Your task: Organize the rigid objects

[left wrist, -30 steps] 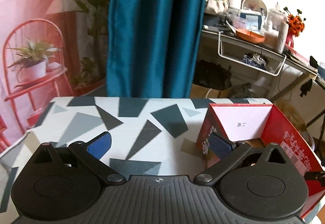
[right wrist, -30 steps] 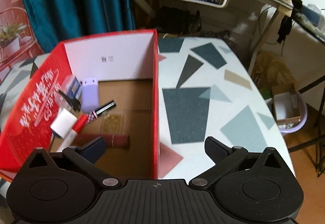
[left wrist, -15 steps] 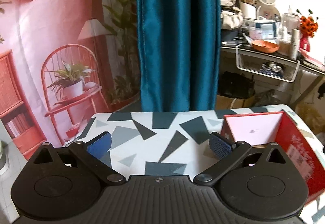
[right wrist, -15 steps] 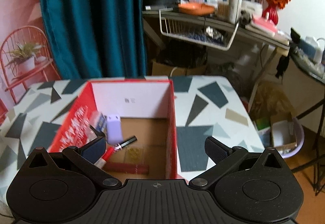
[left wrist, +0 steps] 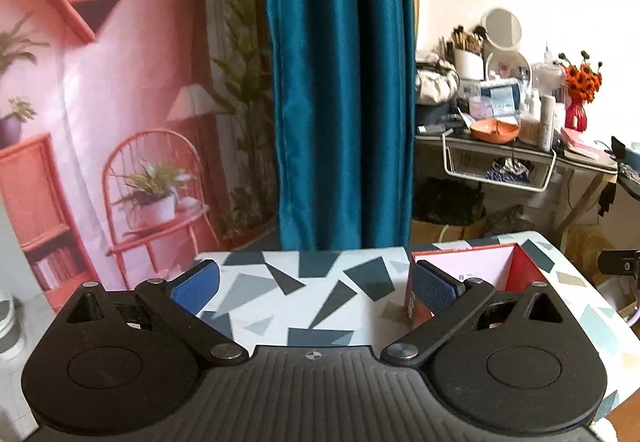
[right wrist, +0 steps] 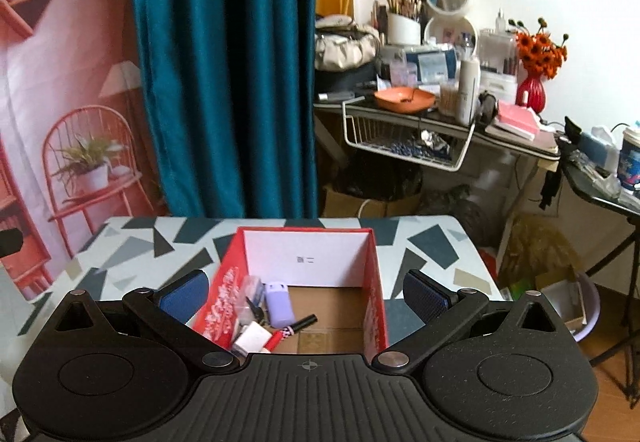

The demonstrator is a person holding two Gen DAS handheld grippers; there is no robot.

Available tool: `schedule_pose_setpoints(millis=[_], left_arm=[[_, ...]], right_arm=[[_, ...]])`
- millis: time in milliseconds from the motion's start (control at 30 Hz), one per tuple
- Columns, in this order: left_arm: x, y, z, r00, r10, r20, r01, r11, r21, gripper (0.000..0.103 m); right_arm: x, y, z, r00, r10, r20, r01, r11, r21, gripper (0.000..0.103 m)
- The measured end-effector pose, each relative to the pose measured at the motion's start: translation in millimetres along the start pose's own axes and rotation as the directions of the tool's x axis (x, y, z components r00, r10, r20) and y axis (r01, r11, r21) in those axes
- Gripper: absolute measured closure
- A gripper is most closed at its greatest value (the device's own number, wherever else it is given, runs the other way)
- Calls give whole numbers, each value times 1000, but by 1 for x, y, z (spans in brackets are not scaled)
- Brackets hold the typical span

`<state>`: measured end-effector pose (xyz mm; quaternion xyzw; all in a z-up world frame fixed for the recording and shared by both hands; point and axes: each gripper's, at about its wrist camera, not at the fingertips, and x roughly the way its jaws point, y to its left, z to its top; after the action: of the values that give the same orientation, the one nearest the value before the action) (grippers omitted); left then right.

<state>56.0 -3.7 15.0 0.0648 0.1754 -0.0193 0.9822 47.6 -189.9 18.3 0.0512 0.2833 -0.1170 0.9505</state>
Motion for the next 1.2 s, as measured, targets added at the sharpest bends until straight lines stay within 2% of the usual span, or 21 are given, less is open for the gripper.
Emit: schedule_pose_setpoints(millis=[300,533,800,1200], left_arm=[[-49,13,-5,998,62,17,-61,998,-26,0],[-61,7,-8,997,64,37,-64,998,-4,0],[-68,3,-9,995,79,62,-78,997,-7,0],[-69,8,-10,996,64,60,-63,998,-18,0]], right_arm=[[-58,12,-15,997,-14,77,15,1000,-3,0],[-90,12,-23,991,-41,128,41,999,3,0],[-103,-5,-25,988,-47,149,42,999,34,0],[-106,-5,-27,987,-39,155,34,999,34,0]])
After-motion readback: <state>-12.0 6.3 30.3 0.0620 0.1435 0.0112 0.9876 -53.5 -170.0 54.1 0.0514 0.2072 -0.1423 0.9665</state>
